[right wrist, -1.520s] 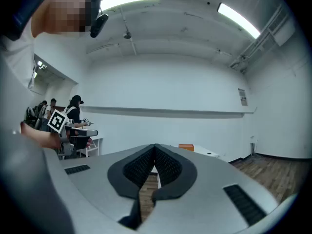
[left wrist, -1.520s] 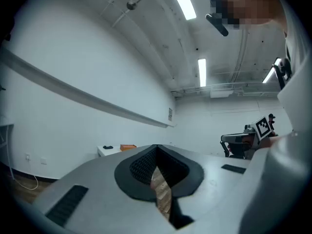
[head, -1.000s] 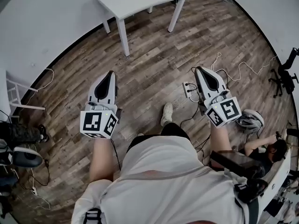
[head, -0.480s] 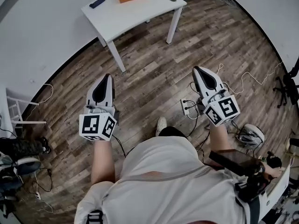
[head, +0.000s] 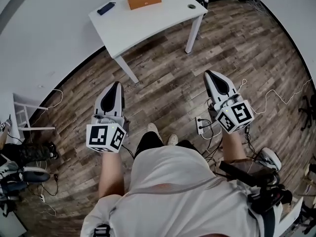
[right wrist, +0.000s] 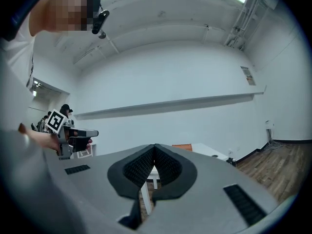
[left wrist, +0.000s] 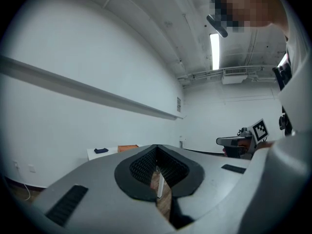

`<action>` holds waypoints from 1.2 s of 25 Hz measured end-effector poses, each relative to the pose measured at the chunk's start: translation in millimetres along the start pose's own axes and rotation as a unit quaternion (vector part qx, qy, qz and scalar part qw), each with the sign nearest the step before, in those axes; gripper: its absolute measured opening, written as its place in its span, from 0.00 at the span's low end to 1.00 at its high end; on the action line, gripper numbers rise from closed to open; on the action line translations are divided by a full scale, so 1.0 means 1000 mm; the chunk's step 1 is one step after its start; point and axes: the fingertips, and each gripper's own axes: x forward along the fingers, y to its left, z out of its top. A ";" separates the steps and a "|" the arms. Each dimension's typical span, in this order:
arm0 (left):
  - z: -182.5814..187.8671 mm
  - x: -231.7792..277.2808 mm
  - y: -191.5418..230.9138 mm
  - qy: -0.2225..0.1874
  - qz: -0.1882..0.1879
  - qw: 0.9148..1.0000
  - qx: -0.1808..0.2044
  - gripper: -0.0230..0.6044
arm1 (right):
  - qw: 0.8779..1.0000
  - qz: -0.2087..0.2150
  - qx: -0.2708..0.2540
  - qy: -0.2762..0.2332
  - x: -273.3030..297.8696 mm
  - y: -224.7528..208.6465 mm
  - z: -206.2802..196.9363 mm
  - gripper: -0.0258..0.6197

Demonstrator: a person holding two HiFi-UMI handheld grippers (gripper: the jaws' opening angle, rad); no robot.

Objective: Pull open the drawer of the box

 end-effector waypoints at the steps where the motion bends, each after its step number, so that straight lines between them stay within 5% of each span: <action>1: -0.002 0.009 0.005 0.002 0.002 1.000 -0.001 0.05 | 1.000 0.002 0.001 0.002 0.010 -0.005 -0.002 0.04; 8: -0.024 0.104 0.046 0.004 -0.008 1.000 -0.029 0.05 | 1.000 -0.008 -0.017 0.024 0.077 -0.061 -0.009 0.04; 18: 0.016 0.255 0.123 -0.015 -0.017 1.000 -0.021 0.05 | 0.999 -0.008 -0.039 0.027 0.222 -0.137 0.026 0.04; 30: 0.025 0.340 0.192 -0.006 0.022 0.999 -0.023 0.05 | 0.998 0.041 -0.043 0.022 0.346 -0.180 0.042 0.04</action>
